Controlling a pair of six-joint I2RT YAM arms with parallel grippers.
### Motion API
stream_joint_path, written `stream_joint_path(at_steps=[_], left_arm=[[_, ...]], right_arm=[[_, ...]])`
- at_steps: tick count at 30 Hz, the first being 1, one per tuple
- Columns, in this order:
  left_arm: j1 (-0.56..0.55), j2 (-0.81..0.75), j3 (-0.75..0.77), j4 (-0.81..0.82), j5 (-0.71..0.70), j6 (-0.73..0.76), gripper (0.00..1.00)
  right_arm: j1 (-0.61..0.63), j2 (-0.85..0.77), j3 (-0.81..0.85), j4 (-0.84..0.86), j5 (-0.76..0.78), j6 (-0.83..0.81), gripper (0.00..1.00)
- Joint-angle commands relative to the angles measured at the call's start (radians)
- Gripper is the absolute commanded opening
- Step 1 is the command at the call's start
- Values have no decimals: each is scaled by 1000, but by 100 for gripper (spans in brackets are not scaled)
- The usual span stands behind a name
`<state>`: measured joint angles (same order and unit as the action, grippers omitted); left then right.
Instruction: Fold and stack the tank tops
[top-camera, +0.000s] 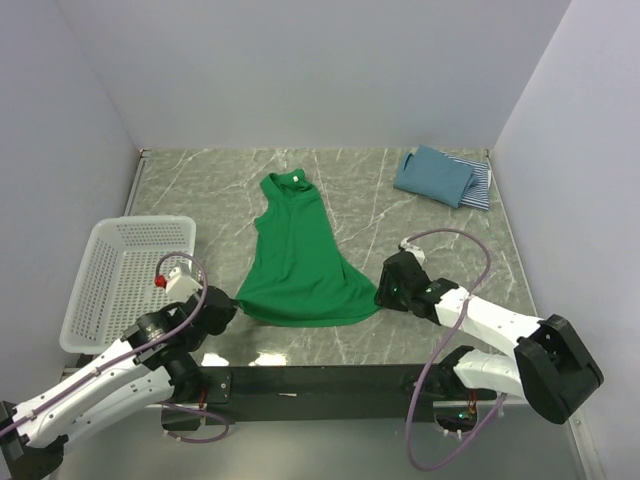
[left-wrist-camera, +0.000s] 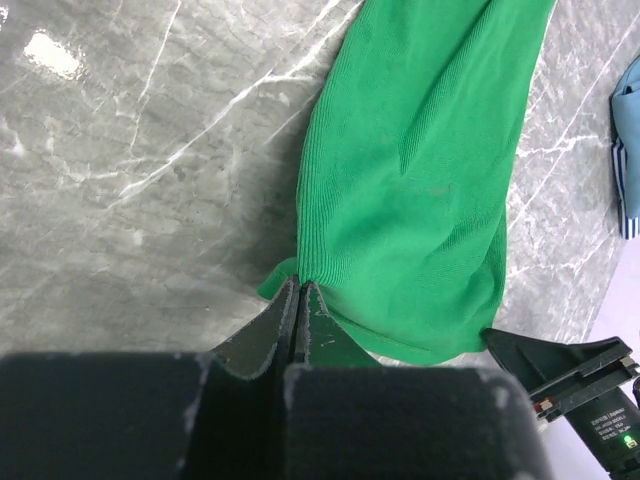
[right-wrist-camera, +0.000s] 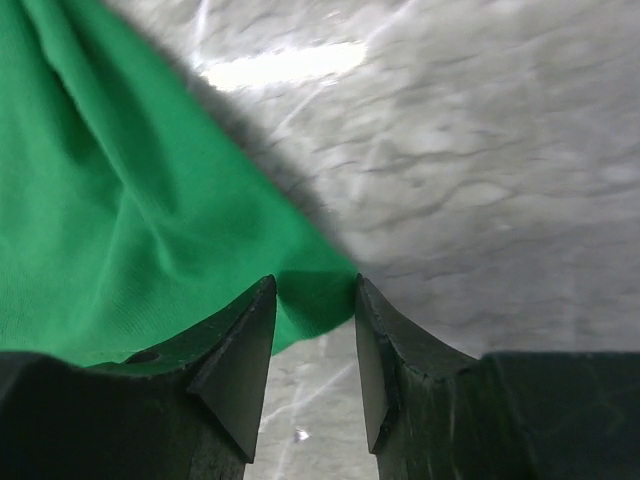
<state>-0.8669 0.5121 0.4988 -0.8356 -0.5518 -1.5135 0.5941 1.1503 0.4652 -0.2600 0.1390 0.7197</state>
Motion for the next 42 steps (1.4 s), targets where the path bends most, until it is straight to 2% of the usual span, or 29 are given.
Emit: stream_joint_path(at_steps=[1, 3, 4, 5, 6, 8, 11, 13, 16, 20, 24, 27, 30, 35, 38, 39, 40, 42], left_arm=[[5, 20, 46, 13, -30, 30, 0], [5, 25, 53, 16, -30, 35, 1], [5, 25, 55, 16, -31, 35, 1], [5, 23, 58, 20, -34, 42, 1], [5, 23, 69, 24, -36, 50, 1], [5, 22, 92, 18, -45, 75, 1], [6, 34, 196, -3, -80, 171, 1], [5, 46, 334, -34, -115, 272, 1], [5, 78, 558, -77, -160, 375, 1], [5, 118, 794, -5, -163, 525, 1], [5, 189, 1007, 59, -172, 628, 1], [6, 244, 1066, 133, -171, 694, 1], [5, 293, 1043, 243, -178, 740, 1], [28, 466, 1023, 391, -130, 829, 0], [205, 612, 1089, 458, 125, 839, 1], [308, 650, 1150, 472, 253, 831, 1], [343, 731, 1191, 486, 294, 837, 1], [435, 820, 1366, 477, 372, 852, 1]], right_arm=[[35, 41, -3, 59, -10, 41, 45], [41, 66, 0, 74, -32, 46, 39], [42, 81, 0, 87, -35, 46, 20], [42, 83, 4, 85, -30, 46, 6], [41, 66, 10, 76, -9, 46, 0], [36, 22, 47, 18, 22, 40, 0], [29, -142, 150, -122, 95, 17, 0], [23, -286, 229, -241, 137, -6, 0], [19, -435, 432, -359, 212, -46, 0], [18, -491, 778, -416, 226, -117, 0], [18, -408, 1007, -426, 221, -210, 0], [18, -319, 1134, -429, 238, -264, 0], [10, -226, 1188, -410, 231, -307, 0], [-115, -100, 1188, -317, 45, -322, 0], [-187, 34, 1251, -277, -67, -307, 0], [-235, 98, 1273, -250, -111, -298, 0], [-253, 124, 1314, -233, -136, -289, 0], [-298, 201, 1406, -213, -203, -258, 0]])
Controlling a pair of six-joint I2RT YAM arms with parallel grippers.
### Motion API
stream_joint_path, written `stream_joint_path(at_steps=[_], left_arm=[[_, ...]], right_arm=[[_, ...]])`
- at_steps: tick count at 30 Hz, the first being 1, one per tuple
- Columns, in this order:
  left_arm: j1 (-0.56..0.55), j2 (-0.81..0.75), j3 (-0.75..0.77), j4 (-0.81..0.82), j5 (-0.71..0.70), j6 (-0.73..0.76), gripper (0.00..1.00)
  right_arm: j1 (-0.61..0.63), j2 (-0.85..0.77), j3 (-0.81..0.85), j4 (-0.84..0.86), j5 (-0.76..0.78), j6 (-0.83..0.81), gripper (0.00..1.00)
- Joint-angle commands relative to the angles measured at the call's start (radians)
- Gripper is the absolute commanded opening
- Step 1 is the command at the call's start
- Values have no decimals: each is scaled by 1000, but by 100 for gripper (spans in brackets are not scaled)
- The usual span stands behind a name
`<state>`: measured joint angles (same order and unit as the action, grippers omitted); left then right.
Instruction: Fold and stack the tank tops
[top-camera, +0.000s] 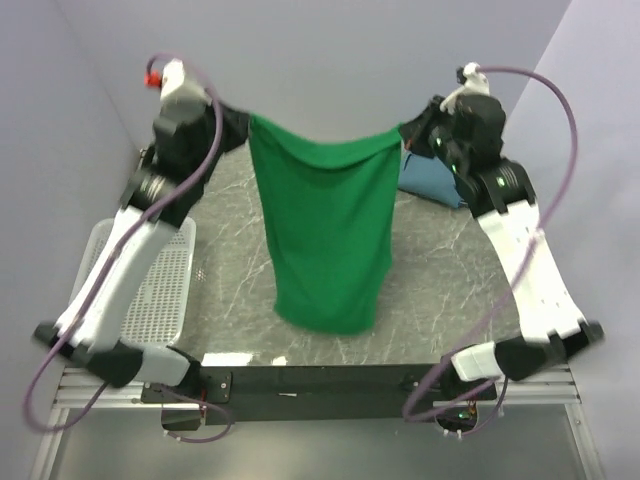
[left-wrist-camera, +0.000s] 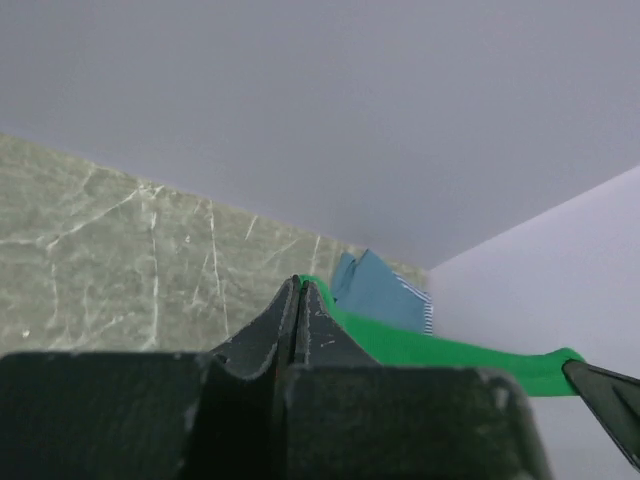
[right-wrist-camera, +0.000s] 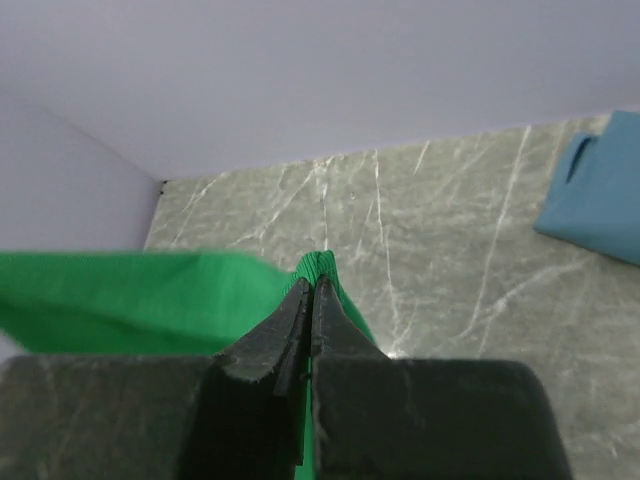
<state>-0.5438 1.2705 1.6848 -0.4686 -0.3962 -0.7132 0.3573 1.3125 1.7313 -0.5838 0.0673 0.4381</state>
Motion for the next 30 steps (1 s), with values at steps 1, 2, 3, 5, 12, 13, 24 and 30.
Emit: stream_joint_path(at_steps=[1, 2, 3, 5, 12, 13, 24, 30], left_arm=[[143, 157, 255, 63, 296, 52, 1], [175, 206, 415, 36, 342, 47, 1], [229, 249, 490, 15, 385, 41, 1], [289, 349, 643, -40, 466, 25, 1], [343, 192, 178, 83, 545, -37, 0], [343, 128, 95, 103, 545, -46, 0], [292, -171, -1028, 389, 606, -228, 7], [209, -209, -1205, 404, 550, -235, 45]], right_arm=[[-72, 63, 181, 104, -141, 30, 0], [-84, 105, 220, 99, -162, 49, 0], [-92, 120, 249, 99, -173, 59, 0], [-104, 152, 312, 93, -187, 77, 0], [-106, -4, -125, 180, -187, 105, 0], [-106, -36, -210, 202, -195, 106, 0], [-121, -270, -1218, 421, -193, 234, 2], [-130, -265, -1335, 441, -219, 252, 51]])
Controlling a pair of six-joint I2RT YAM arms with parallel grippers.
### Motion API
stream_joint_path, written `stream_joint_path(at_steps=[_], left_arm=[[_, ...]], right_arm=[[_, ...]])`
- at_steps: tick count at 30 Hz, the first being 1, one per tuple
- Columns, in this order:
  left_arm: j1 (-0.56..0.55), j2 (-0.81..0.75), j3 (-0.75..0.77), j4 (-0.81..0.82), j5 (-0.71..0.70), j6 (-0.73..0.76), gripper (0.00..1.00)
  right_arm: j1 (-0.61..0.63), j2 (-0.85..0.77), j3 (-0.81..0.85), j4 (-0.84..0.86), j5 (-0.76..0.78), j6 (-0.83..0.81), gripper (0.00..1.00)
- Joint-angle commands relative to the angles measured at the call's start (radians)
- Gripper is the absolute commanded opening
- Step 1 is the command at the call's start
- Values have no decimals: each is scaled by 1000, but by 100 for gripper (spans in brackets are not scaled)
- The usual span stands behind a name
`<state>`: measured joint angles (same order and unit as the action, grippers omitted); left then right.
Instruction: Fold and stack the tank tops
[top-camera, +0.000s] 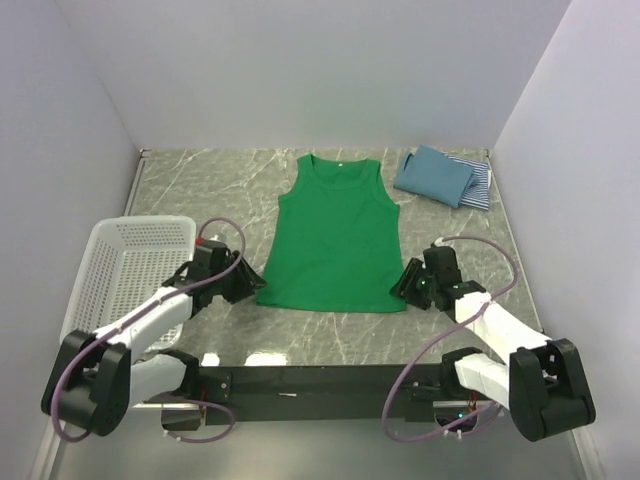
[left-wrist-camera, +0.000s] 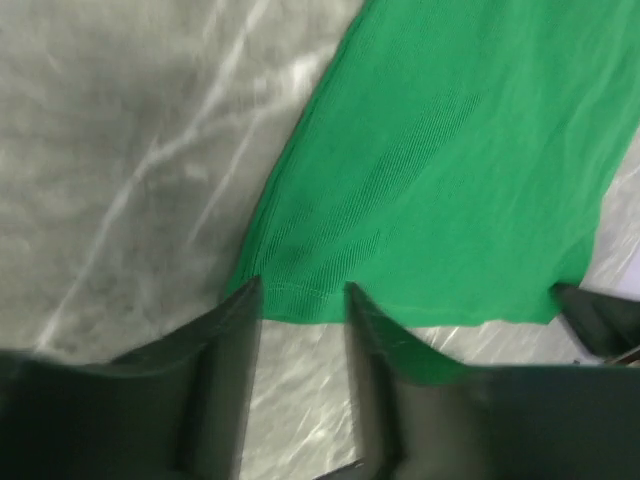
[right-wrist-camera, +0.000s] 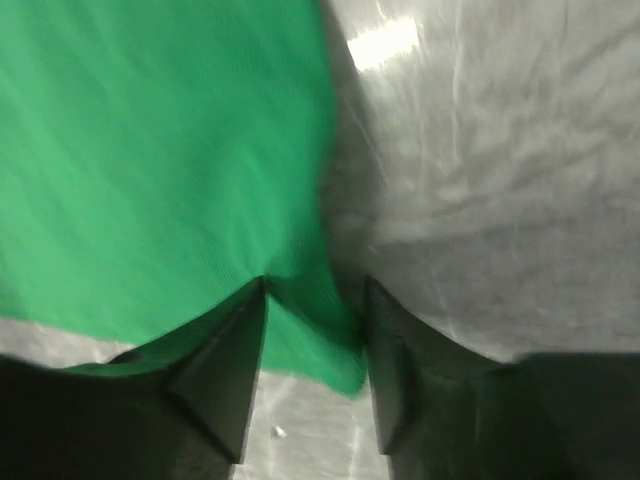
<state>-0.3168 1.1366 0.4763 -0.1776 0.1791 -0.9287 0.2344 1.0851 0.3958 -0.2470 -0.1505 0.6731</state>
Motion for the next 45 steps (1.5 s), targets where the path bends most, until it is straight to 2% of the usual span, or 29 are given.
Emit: stream_joint_path(at_steps=[1, 2, 4, 6, 9, 12, 15, 23, 26, 30, 38, 39, 41, 42, 45], left_arm=[[-18, -112, 2, 90, -45, -19, 56], [-18, -135, 4, 63, -93, -18, 64], [-18, -196, 11, -11, -147, -24, 69], [-18, -216, 18, -51, -208, -32, 68], [-18, -181, 39, -79, -248, -26, 60], [-18, -135, 54, -69, -236, -9, 46], [-19, -94, 62, -49, -199, 17, 43], [-77, -58, 58, -62, -239, 42, 44], [-102, -54, 58, -60, -239, 60, 46], [-130, 1, 73, -94, -294, 56, 43], [-189, 61, 41, -56, -311, 28, 42], [-192, 75, 39, -50, -308, 28, 42], [-200, 92, 33, -34, -308, 27, 40], [-203, 107, 33, -33, -313, 24, 35], [-211, 124, 36, -36, -323, 19, 19]], right_arm=[[-6, -53, 2, 88, 14, 17, 55], [-6, -91, 2, 69, 35, 25, 59], [-7, -129, -2, 32, 74, 42, 60], [-7, -168, -9, 14, 101, 62, 60], [-7, -188, -11, -26, 141, 75, 60], [-9, -240, -35, -67, 175, 105, 59], [-7, -292, -40, -112, 198, 118, 59], [-7, -271, -15, -175, 241, 160, 59], [-7, -271, -37, -161, 244, 192, 59], [-7, -258, -52, -135, 246, 201, 58], [-7, -220, -80, -106, 219, 217, 54], [-7, -224, -81, -109, 224, 220, 53], [-7, -247, -87, -112, 230, 221, 45], [-9, -255, -87, -110, 224, 226, 41], [-7, -271, -83, -118, 209, 226, 19]])
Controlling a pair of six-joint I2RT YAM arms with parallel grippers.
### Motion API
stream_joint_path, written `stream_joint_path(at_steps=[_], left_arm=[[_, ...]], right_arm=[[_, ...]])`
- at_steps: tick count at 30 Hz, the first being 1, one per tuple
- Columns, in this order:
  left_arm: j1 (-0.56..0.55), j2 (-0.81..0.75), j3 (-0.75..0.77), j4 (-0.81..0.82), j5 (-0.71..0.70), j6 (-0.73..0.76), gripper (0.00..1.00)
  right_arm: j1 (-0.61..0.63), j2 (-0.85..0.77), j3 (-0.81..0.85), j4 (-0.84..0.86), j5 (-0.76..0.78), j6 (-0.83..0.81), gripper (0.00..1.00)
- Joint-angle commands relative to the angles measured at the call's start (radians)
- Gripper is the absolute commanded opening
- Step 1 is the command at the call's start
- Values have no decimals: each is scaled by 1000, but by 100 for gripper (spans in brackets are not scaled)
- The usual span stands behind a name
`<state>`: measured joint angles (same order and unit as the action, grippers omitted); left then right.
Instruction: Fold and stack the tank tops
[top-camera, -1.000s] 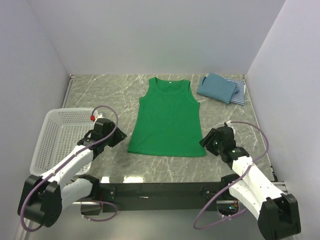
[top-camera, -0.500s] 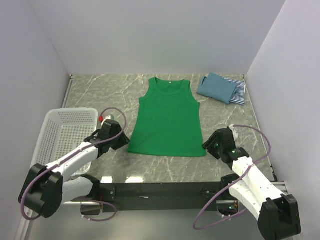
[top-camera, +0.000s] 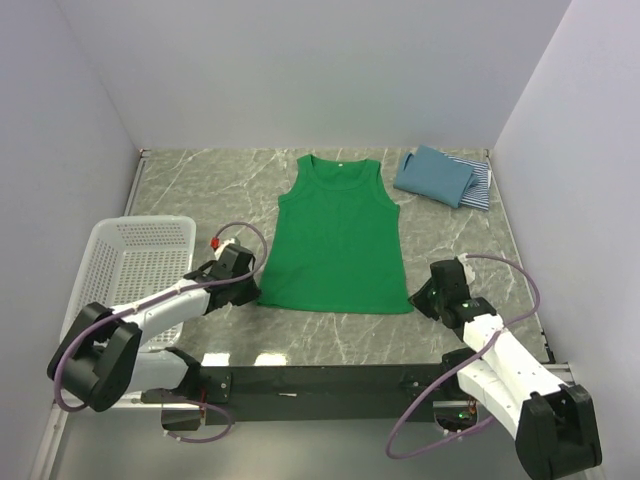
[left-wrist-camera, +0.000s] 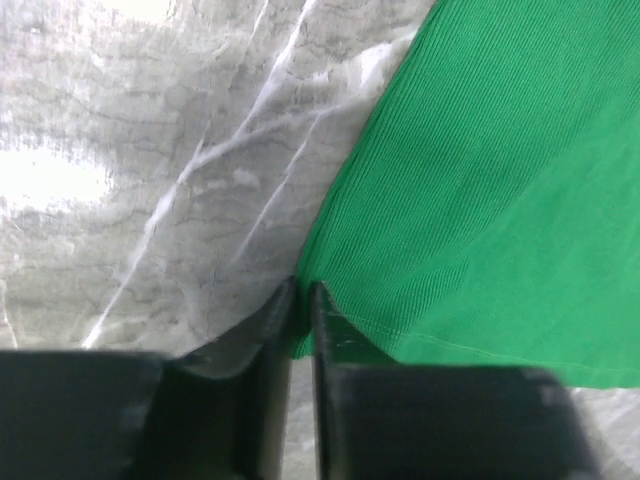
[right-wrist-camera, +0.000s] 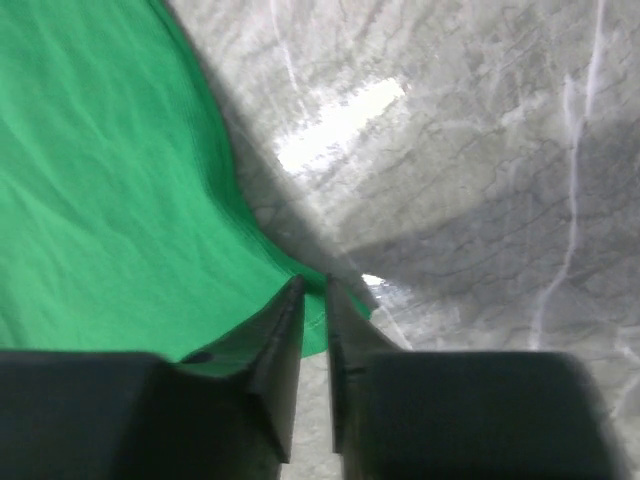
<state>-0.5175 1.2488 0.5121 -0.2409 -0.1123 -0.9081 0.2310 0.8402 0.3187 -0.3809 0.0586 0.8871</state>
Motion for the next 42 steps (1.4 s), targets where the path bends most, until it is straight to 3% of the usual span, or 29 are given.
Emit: stream_joint_path(at_steps=[1, 4, 14, 18, 20, 24, 26, 28, 30, 32, 38, 41, 42], left_arm=[[-15, 9, -4, 26, -36, -5, 15], [-24, -11, -18, 31, -27, -11, 0], [-105, -158, -93, -26, -36, -101, 1], [-153, -258, -174, -46, -21, -169, 1], [-203, -316, -202, -49, -18, -225, 1], [-305, -374, -233, -72, -26, -297, 0], [-357, -396, -219, -115, -33, -299, 1], [-392, -417, -190, -153, -56, -288, 6], [-400, -433, -152, -221, -79, -281, 27], [-401, -459, -94, -314, -125, -285, 45], [-377, -508, 109, -489, -328, -289, 59], [-215, -460, 192, -466, -258, -163, 59], [-82, -448, 203, -442, -213, -119, 58]], right_arm=[[-2, -33, -4, 11, -2, 10, 7], [-4, -53, 20, -32, 7, -3, 0], [-1, -154, 146, -200, 17, -115, 0], [34, -144, 117, -145, -55, -109, 0], [132, -121, 123, -116, -54, -93, 0], [415, 14, 215, -116, 124, -5, 1], [482, 74, 278, -110, 161, 9, 2], [586, 149, 331, -87, 184, 18, 9], [658, 219, 370, -69, 219, 32, 22], [743, 296, 433, -40, 227, 32, 29], [935, 549, 620, 14, 250, 29, 29], [1008, 693, 730, 10, 257, 27, 28], [1022, 726, 755, 7, 257, 27, 27]])
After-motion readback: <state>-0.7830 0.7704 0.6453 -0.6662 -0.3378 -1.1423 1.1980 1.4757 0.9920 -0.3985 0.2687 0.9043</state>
